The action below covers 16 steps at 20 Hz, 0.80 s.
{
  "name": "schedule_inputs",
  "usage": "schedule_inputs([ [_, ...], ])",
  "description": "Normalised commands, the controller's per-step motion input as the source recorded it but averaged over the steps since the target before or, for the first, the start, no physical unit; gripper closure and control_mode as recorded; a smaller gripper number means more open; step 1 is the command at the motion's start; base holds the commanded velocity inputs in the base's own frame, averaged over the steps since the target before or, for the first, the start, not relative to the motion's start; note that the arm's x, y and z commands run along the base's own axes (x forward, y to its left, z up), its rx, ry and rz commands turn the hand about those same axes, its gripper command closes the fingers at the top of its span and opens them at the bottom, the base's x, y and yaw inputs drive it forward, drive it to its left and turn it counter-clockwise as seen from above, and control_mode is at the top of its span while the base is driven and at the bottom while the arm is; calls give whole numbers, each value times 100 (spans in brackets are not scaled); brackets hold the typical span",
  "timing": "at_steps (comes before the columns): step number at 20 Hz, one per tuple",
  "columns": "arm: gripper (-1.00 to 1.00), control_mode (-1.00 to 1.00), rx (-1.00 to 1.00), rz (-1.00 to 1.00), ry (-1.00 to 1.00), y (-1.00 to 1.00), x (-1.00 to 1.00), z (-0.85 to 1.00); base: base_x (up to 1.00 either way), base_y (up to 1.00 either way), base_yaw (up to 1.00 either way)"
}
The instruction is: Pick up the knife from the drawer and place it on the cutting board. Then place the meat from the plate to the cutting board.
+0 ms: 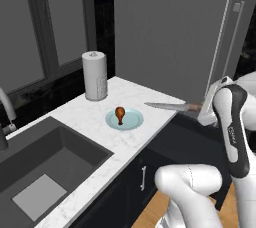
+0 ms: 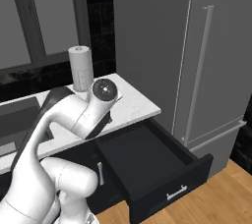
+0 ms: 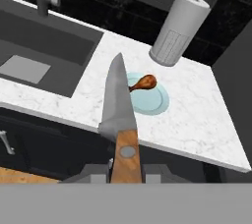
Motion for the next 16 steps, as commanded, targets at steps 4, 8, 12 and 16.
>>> schedule_inputs([
  [4, 100, -100, -22, -16, 3, 51, -1, 0, 0, 0, 0],
  [8, 100, -100, -21, -15, 2, 48, 21, 5, 0, 0, 0],
  [12, 100, -100, -10, -4, 0, 25, 17, 30, 0, 0, 0],
  [16, 100, -100, 1, 0, 0, 0, 0, 12, 0, 0, 0],
])
